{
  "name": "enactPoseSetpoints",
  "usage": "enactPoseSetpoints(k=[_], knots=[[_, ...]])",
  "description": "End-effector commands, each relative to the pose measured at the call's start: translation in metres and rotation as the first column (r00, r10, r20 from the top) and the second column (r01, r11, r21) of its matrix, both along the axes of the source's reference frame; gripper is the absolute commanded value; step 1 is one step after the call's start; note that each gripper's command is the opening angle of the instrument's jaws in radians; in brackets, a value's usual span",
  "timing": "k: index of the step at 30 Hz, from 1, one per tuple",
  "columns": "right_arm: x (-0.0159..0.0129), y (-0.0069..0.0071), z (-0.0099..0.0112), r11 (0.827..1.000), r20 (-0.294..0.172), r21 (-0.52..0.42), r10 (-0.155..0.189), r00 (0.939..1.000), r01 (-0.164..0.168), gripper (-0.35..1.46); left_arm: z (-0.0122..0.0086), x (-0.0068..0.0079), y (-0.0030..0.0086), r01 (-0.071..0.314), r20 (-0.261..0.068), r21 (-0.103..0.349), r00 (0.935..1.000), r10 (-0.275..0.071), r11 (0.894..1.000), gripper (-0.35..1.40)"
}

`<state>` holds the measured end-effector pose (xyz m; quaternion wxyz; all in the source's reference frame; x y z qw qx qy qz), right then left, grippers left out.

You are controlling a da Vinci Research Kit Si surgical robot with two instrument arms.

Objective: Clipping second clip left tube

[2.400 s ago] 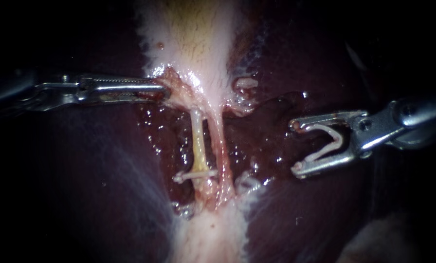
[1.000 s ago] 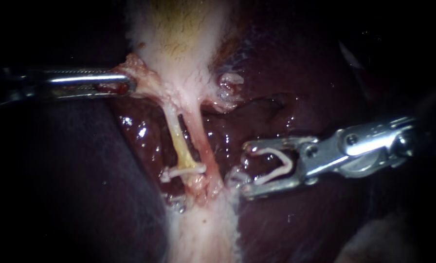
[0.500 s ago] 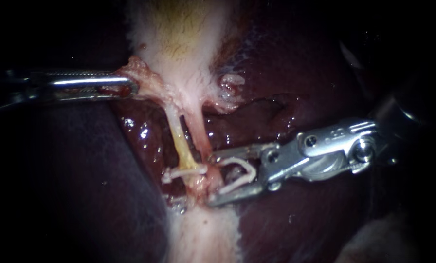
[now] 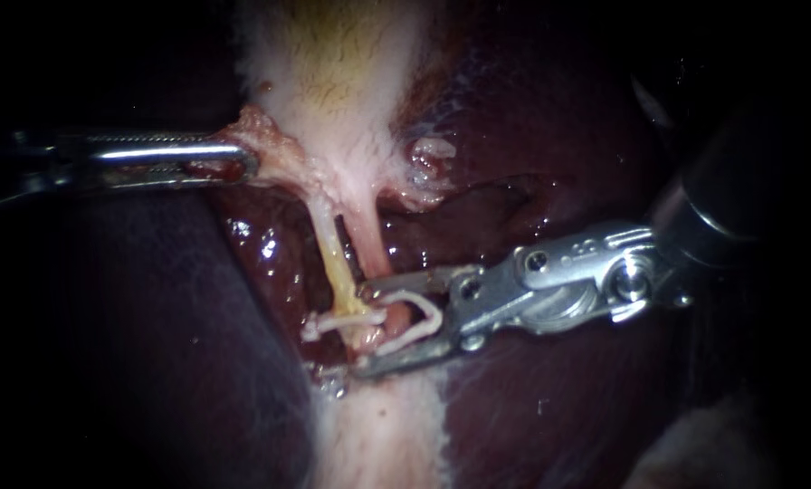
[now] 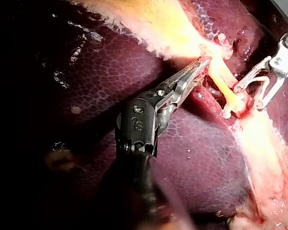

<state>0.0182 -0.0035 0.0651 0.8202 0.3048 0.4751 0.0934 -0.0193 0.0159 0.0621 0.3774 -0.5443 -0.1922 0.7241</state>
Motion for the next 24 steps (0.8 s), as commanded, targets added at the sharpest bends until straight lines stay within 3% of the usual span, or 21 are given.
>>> enactPoseSetpoints(k=[1,11,24], knots=[[0.0,0.0,0.0003,1.0,0.0,0.005,0.004,1.0,-0.004,0.5,0.0,0.0,0.0,0.0,0.0,0.0,1.0,0.0,1.0,-0.35],[-0.0002,0.0012,0.0038,1.0,0.028,0.003,0.0,0.9996,0.0,0.5,-0.0001,0.0,-0.0001,-0.002,0.002,0.0,1.0,0.002,1.0,-0.35],[0.0026,0.0024,0.0047,1.0,0.037,0.002,0.017,0.9992,-0.017,0.5,-0.0002,-0.0002,-0.0003,-0.002,0.001,0.0,1.0,0.002,1.0,-0.35]])
